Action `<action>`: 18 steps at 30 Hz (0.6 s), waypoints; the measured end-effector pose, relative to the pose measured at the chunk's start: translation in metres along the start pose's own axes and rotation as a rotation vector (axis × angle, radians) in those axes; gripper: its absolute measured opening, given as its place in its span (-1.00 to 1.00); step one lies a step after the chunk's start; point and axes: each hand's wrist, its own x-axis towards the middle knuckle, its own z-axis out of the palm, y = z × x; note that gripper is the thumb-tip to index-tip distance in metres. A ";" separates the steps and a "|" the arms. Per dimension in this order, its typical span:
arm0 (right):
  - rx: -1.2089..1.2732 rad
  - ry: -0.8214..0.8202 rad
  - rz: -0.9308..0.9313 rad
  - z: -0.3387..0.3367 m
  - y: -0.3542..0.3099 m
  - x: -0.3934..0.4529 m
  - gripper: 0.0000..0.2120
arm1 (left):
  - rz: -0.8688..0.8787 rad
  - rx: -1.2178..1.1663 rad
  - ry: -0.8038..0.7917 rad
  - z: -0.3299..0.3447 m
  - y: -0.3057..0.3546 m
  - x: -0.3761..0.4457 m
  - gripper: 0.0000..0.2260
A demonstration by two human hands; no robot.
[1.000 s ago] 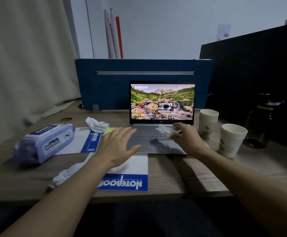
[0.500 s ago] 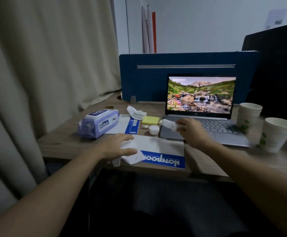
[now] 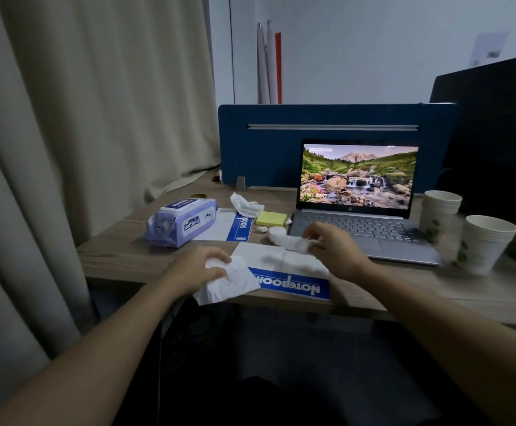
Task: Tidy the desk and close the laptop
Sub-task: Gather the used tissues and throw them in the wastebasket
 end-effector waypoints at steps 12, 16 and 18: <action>0.400 -0.061 0.023 0.017 -0.015 0.014 -0.84 | -0.026 -0.263 0.009 0.014 0.037 0.032 -0.27; 0.380 -0.090 0.034 0.027 -0.012 0.020 -0.79 | 0.012 -0.406 -0.023 0.025 0.048 0.039 -0.23; 0.362 -0.069 0.059 0.030 -0.011 0.024 -0.75 | 0.018 -0.454 -0.037 0.028 0.049 0.043 -0.32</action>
